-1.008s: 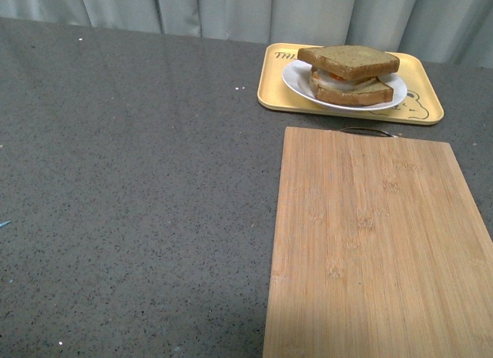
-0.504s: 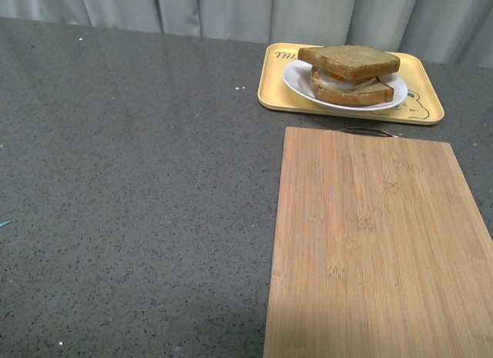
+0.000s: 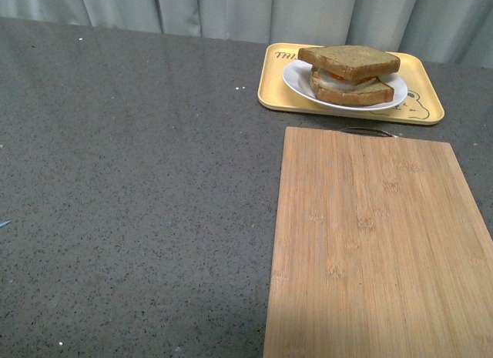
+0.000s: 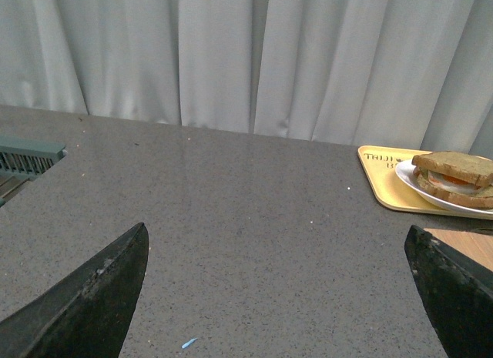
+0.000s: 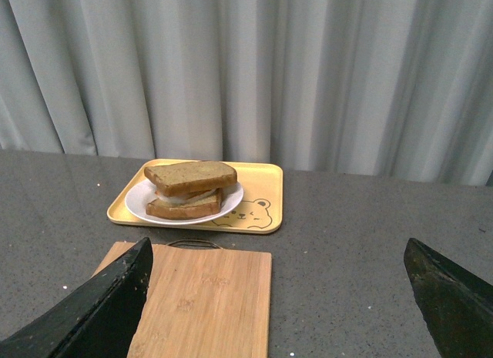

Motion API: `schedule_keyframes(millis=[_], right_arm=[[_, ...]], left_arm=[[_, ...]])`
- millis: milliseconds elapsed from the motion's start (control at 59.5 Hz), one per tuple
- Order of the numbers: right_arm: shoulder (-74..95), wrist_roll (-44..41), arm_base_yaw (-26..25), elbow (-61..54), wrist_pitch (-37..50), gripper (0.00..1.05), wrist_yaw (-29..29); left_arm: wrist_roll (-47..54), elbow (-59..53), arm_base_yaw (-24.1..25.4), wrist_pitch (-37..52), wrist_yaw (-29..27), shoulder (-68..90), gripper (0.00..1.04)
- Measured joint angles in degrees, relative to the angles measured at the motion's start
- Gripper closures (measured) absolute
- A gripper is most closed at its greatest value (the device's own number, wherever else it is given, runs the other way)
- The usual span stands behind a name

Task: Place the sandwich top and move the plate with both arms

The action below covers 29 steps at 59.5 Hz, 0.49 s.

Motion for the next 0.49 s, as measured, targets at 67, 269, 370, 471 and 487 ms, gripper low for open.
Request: schedule_keyframes(millis=[67,269,370,471,487], right_arm=[[0.0,0.0,0.0,0.0,0.0,0.09,0.0],[0.0,0.0,0.0,0.0,0.0,0.09,0.0],[0.0,0.0,0.0,0.0,0.0,0.09,0.0],[0.0,0.0,0.0,0.0,0.0,0.09,0.0],[0.0,0.0,0.0,0.0,0.0,0.09,0.0]], left_arm=[[0.0,0.0,0.0,0.0,0.0,0.0,0.07],[0.0,0.0,0.0,0.0,0.0,0.0,0.07],[0.0,0.0,0.0,0.0,0.0,0.0,0.07],[0.0,0.0,0.0,0.0,0.0,0.0,0.07],[0.0,0.0,0.0,0.0,0.0,0.0,0.07]])
